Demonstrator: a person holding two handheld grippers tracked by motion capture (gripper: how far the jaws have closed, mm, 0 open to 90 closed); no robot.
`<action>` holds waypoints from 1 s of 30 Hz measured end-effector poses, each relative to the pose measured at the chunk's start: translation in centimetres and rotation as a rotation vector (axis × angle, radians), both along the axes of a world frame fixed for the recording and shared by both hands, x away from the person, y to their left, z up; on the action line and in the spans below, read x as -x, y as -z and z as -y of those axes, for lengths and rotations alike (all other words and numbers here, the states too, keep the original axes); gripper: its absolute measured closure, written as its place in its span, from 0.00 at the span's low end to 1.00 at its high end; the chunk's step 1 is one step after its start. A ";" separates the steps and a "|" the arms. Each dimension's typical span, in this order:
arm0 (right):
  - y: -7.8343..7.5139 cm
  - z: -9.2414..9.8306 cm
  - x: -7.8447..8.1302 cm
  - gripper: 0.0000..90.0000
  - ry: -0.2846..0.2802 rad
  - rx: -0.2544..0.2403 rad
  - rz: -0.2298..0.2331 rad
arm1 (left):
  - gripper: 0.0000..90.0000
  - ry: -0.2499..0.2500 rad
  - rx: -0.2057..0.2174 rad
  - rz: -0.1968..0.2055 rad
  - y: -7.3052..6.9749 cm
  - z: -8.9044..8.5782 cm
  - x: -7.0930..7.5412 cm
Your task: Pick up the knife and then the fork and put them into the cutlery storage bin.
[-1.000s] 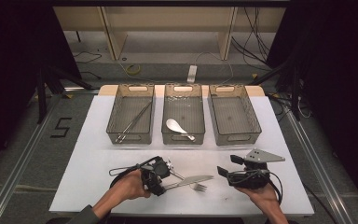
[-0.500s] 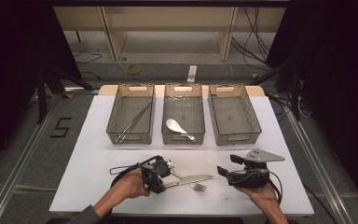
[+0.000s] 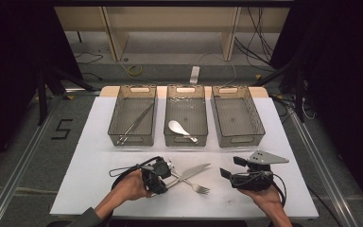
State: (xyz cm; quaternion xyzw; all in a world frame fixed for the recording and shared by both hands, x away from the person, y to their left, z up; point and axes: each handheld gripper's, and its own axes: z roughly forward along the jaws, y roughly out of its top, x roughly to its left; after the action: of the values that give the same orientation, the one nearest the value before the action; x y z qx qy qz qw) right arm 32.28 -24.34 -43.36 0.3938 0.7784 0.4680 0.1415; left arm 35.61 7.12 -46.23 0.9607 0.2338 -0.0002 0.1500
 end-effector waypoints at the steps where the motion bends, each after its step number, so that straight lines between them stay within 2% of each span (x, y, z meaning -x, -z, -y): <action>1: 0.0 0.0 0.0 0.33 0.000 0.001 0.000 | 0.87 -0.008 0.008 -0.001 0.0 -0.1 0.0; 12: 0.0 0.0 0.0 0.33 -0.002 0.000 0.000 | 0.87 -0.011 0.046 -0.016 -0.3 -0.1 0.0; 15: 0.0 -0.1 0.0 0.33 -0.002 -0.002 -0.002 | 0.88 -0.006 0.055 -0.032 -0.2 -0.1 0.0; 18: 0.1 -0.2 -0.1 0.34 -0.006 0.001 -0.004 | 0.88 -0.001 0.052 -0.029 -0.3 0.0 0.1; 20: 0.1 -0.2 -0.1 0.34 -0.006 0.002 -0.004 | 0.88 -0.001 0.051 -0.006 -0.4 0.0 0.2; 21: 0.1 -0.2 -0.1 0.34 -0.007 0.004 -0.004 | 0.88 0.004 0.048 -0.015 -0.4 0.1 0.2; 26: 0.1 -0.2 -0.1 0.34 -0.007 0.003 -0.005 | 0.88 0.008 0.053 0.001 -0.4 0.3 0.5; 27: 0.1 -0.2 -0.1 0.34 -0.008 0.002 -0.002 | 0.88 0.010 0.054 -0.012 -0.4 0.3 0.5; 30: 0.1 -0.2 -0.1 0.34 -0.007 0.003 -0.004 | 0.90 0.012 0.062 -0.008 -0.4 0.2 0.5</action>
State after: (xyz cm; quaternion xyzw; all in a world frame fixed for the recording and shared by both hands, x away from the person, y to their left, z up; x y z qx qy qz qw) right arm 32.36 -24.12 -43.45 0.3917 0.7807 0.4667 0.1389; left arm 35.15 6.88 -45.80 0.9569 0.2287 -0.0123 0.1785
